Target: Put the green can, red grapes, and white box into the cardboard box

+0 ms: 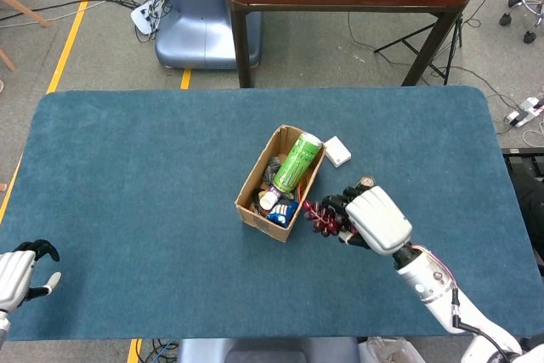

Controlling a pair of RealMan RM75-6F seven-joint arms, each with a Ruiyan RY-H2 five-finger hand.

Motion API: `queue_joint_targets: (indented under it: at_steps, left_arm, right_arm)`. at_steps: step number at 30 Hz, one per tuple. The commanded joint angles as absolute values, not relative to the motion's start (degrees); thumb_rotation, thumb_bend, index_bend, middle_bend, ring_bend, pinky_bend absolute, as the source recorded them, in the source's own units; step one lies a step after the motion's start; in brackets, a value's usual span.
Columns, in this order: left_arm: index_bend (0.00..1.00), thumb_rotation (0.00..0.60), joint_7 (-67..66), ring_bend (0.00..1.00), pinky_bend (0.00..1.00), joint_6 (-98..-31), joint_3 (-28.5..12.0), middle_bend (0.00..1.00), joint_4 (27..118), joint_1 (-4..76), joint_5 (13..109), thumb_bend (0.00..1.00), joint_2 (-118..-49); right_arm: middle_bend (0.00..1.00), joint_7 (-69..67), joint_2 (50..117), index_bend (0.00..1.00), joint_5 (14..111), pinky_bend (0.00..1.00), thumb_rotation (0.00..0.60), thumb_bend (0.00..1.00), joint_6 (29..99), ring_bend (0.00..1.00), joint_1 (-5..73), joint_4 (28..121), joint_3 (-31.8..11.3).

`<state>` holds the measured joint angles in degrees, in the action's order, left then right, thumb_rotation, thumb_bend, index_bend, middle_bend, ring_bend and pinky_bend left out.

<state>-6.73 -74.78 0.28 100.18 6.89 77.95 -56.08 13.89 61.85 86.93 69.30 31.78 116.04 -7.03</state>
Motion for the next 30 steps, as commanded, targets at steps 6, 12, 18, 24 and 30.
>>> queue_joint_targets:
  at_steps: [6,12,18,24,30]
  left_arm:
    - [0.47,0.6,-5.54,0.31,0.53,-75.59,0.27,0.36,99.93,6.66,78.96,0.28,-56.12]
    - [0.47,0.6,-4.23,0.31,0.53,-76.01,0.31,0.36,99.63,6.48,79.65,0.28,-55.99]
    - [0.47,0.6,-3.29,0.31,0.53,-76.21,0.39,0.36,99.61,6.38,80.19,0.28,-55.69]
    - [0.47,0.6,-2.9,0.31,0.53,-76.48,0.53,0.36,99.66,6.23,80.69,0.28,-55.5]
    - [0.47,0.6,-2.75,0.31,0.53,-76.63,0.61,0.36,99.61,6.13,80.96,0.28,-55.39]
  right_arm:
    - [0.59,17.51,71.62,0.45,80.91,0.6,0.6,0.45,70.64,0.49,37.2,112.91,-15.57]
    - [0.54,18.87,80.86,0.45,77.79,0.6,0.6,0.44,70.79,0.44,42.17,105.34,-19.9]
    - [0.37,20.94,86.81,0.32,72.73,0.48,0.6,0.09,68.27,0.3,46.14,98.9,-21.73]
    - [0.11,21.35,88.58,0.01,68.35,0.33,0.6,0.0,64.48,0.13,48.42,96.49,-21.87]
    - [0.05,19.43,86.8,0.0,72.25,0.31,0.6,0.0,66.93,0.08,47.01,98.79,-20.42]
